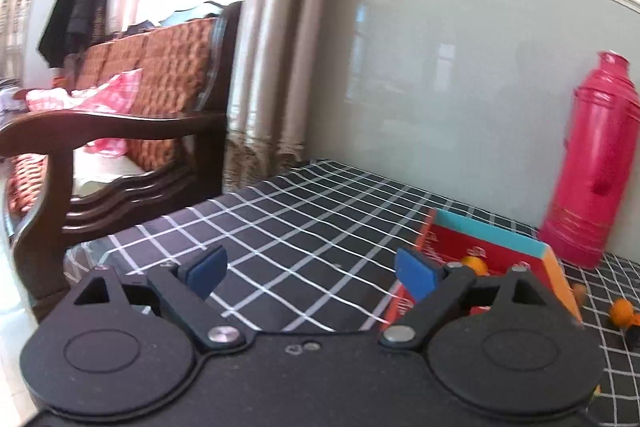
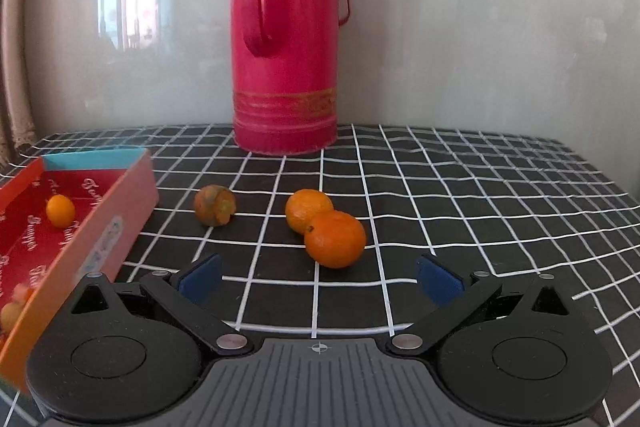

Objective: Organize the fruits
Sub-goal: 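Reach the right tool to a large mandarin and close on it, then carry the large mandarin into the box and open the right tool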

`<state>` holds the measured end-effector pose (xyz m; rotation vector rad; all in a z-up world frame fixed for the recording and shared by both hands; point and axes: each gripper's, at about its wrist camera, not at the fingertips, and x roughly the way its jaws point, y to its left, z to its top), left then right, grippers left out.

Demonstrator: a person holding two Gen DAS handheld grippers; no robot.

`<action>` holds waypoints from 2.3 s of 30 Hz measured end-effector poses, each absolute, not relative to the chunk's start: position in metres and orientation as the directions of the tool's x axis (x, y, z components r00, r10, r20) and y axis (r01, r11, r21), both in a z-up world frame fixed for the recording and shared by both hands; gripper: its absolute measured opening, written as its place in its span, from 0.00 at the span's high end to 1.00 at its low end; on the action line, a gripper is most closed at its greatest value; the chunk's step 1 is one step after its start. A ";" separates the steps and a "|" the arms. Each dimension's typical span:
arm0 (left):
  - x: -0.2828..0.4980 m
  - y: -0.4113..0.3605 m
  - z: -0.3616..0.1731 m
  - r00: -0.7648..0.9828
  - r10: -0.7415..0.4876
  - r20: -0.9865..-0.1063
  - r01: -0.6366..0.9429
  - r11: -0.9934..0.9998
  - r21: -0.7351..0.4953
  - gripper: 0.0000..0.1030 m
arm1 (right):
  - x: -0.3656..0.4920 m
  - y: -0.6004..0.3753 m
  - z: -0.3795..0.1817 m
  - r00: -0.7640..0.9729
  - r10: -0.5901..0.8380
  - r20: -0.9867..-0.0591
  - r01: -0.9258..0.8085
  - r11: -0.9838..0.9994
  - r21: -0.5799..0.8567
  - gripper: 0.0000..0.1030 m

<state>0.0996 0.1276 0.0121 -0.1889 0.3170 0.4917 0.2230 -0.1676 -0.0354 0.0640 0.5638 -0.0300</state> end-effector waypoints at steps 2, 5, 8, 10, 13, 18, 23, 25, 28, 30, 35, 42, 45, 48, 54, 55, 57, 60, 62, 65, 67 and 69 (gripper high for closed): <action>0.097 0.135 0.012 0.821 0.451 -0.349 -0.515 0.850 -0.113 0.15 | 0.231 -0.169 -0.037 0.840 -0.017 -0.543 0.052 0.997 0.048 0.00; 0.094 0.144 0.010 0.810 0.461 -0.363 -0.532 0.838 -0.122 0.14 | 0.244 -0.170 -0.038 0.834 -0.037 -0.550 0.062 0.998 0.027 0.01; 0.092 0.147 0.008 0.799 0.474 -0.369 -0.542 0.834 -0.102 0.14 | 0.258 -0.175 -0.041 0.814 -0.025 -0.580 0.063 0.997 0.046 0.31; 0.092 0.148 0.007 0.795 0.479 -0.371 -0.544 0.834 -0.089 0.14 | 0.267 -0.182 -0.045 0.791 -0.006 -0.611 0.073 0.994 0.085 0.38; 0.090 0.150 0.006 0.791 0.486 -0.371 -0.550 0.830 -0.086 0.14 | 0.271 -0.187 -0.048 0.780 -0.003 -0.625 0.089 0.990 0.107 0.38; 0.091 0.152 0.004 0.789 0.481 -0.383 -0.549 0.831 -0.088 0.14 | 0.274 -0.186 -0.050 0.777 -0.005 -0.629 0.088 0.991 0.102 0.59; 0.090 0.153 0.004 0.789 0.479 -0.385 -0.550 0.829 -0.096 0.14 | 0.268 -0.181 -0.044 0.797 0.000 -0.604 0.081 0.991 0.106 0.59; 0.090 0.154 0.004 0.787 0.481 -0.387 -0.556 0.825 -0.105 0.13 | 0.261 -0.176 -0.038 0.819 0.006 -0.574 0.056 0.994 0.090 0.59; 0.090 0.156 0.004 0.782 0.483 -0.395 -0.563 0.818 -0.115 0.13 | 0.251 -0.165 -0.030 0.847 0.029 -0.531 0.013 0.997 0.074 0.59; 0.090 0.158 0.004 0.778 0.484 -0.401 -0.568 0.814 -0.122 0.13 | 0.246 -0.159 -0.027 0.854 0.072 -0.515 -0.025 0.995 0.098 0.59; 0.091 0.159 0.003 0.775 0.481 -0.411 -0.571 0.811 -0.128 0.13 | 0.231 -0.143 -0.015 0.870 0.177 -0.460 -0.129 0.982 0.134 0.59; 0.091 0.157 0.003 0.776 0.480 -0.409 -0.568 0.814 -0.123 0.13 | 0.211 -0.123 0.001 0.872 0.310 -0.379 -0.273 0.950 0.150 0.59; 0.091 0.157 0.003 0.777 0.476 -0.411 -0.563 0.818 -0.117 0.13 | 0.205 -0.111 0.005 0.856 0.355 -0.375 -0.325 0.935 0.144 0.59; 0.091 0.155 0.003 0.779 0.476 -0.408 -0.559 0.822 -0.108 0.13 | 0.197 -0.096 0.006 0.838 0.392 -0.378 -0.373 0.919 0.126 0.59; 0.090 0.155 0.002 0.777 0.477 -0.411 -0.561 0.821 -0.107 0.13 | 0.188 -0.068 0.001 0.807 0.443 -0.392 -0.455 0.888 0.066 0.59; 0.090 0.155 0.002 0.777 0.477 -0.411 -0.561 0.821 -0.108 0.13 | 0.187 -0.064 0.000 0.800 0.448 -0.399 -0.464 0.884 0.061 0.59; 0.090 0.155 0.002 0.777 0.477 -0.412 -0.561 0.821 -0.107 0.13 | 0.190 -0.057 -0.004 0.786 0.458 -0.414 -0.482 0.875 0.053 0.59; 0.090 0.155 0.002 0.778 0.475 -0.411 -0.558 0.823 -0.106 0.13 | 0.191 -0.051 -0.008 0.777 0.463 -0.428 -0.494 0.868 0.042 0.59; 0.090 0.154 0.002 0.779 0.474 -0.412 -0.556 0.824 -0.104 0.13 | 0.190 -0.049 -0.008 0.777 0.456 -0.434 -0.494 0.869 0.029 0.59; 0.091 0.154 0.001 0.779 0.471 -0.414 -0.555 0.825 -0.105 0.13 | 0.188 -0.047 -0.006 0.808 0.416 -0.417 -0.458 0.889 0.000 0.13; 0.091 0.154 0.002 0.779 0.471 -0.413 -0.555 0.825 -0.107 0.13 | 0.182 -0.053 -0.001 0.843 0.398 -0.362 -0.429 0.903 -0.007 0.00; 0.091 0.154 0.001 0.780 0.471 -0.413 -0.554 0.826 -0.104 0.13 | 0.182 -0.058 0.003 0.858 0.384 -0.342 -0.409 0.912 -0.002 0.00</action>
